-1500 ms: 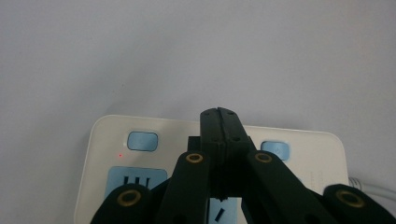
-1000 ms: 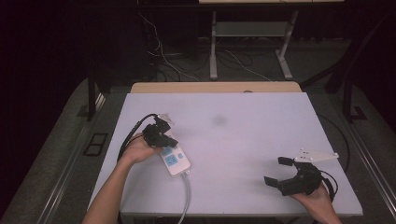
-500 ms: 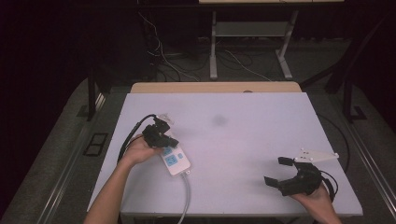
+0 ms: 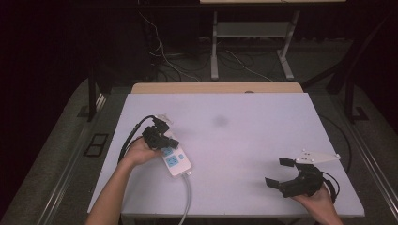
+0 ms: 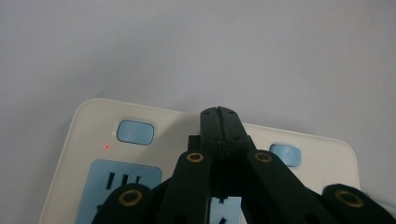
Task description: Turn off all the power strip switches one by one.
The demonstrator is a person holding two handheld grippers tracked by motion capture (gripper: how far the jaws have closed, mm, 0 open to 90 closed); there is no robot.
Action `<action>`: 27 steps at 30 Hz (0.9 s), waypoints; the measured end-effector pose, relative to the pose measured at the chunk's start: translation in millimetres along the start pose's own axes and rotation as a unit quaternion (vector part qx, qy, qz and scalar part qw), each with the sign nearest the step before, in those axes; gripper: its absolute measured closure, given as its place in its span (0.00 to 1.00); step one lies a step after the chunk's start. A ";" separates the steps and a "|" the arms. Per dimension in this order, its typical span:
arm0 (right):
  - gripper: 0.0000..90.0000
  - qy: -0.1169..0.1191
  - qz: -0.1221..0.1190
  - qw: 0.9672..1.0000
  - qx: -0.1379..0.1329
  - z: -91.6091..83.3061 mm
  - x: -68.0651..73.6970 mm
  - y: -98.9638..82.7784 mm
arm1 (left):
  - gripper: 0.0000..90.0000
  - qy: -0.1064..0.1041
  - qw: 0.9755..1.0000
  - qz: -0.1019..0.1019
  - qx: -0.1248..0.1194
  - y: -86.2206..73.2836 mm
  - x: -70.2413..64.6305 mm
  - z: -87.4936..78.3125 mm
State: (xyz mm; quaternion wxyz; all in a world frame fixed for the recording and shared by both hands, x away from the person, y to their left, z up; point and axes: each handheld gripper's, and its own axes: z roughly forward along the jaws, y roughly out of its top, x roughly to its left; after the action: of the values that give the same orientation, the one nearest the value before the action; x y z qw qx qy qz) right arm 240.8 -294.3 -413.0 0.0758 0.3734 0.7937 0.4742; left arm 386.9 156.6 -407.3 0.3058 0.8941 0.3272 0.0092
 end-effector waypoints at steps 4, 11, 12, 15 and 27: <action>0.01 0.000 0.003 1.000 -0.001 -0.1 -0.9 -0.2 | 1.00 0.001 1.000 0.003 -0.002 -0.8 -0.3 -0.4; 0.01 0.000 0.003 1.000 -0.001 -0.2 -1.5 -0.4 | 1.00 0.009 1.000 0.018 0.000 -0.7 -2.7 -1.2; 0.01 0.000 0.004 1.000 -0.001 -0.6 -1.5 -0.5 | 1.00 0.013 1.000 0.023 0.002 -0.4 -3.7 -1.2; 0.01 -0.001 0.005 1.000 -0.002 -0.9 -2.1 -0.7 | 1.00 0.004 1.000 0.024 -0.007 0.8 -4.7 -4.4; 0.01 0.002 0.004 1.000 -0.002 0.2 -2.5 -0.9 | 1.00 0.009 0.999 0.040 -0.001 4.8 -4.8 -13.8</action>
State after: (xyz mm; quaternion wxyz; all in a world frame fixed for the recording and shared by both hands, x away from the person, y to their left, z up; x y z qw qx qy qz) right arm 242.2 -296.1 -414.5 0.0729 0.3751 0.7915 0.4770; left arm 382.9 158.4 -392.5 0.3033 0.9059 0.2942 0.0297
